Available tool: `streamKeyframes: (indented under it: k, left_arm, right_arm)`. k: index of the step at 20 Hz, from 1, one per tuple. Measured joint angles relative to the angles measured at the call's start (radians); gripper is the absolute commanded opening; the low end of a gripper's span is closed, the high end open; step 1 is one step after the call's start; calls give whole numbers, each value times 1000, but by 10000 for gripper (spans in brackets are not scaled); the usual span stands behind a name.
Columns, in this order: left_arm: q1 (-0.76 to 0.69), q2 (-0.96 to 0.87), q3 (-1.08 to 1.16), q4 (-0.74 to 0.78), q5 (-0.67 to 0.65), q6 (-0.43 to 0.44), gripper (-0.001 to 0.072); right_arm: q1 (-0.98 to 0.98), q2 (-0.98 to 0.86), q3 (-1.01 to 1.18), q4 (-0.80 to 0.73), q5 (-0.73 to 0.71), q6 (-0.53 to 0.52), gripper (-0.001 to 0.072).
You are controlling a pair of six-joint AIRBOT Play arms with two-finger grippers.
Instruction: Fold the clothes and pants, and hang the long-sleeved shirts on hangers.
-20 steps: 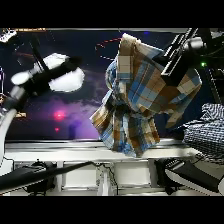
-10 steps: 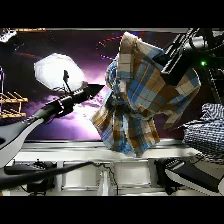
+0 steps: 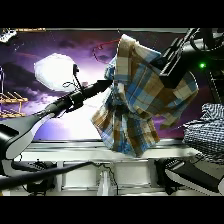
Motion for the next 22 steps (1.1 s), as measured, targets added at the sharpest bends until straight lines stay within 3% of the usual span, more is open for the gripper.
streamKeyframes:
  k: [6,18,22]
  left_arm:
    - [134,-15,11,-23,35,-10,16]
    - [337,79,13,-22,-340,-91,15]
    - [329,183,13,118,-448,-95,15]
  right_arm:
    - [0,0,0,-2,63,25,29]
    - [0,-1,0,-92,79,41,29]
    - [0,0,0,-142,19,76,29]
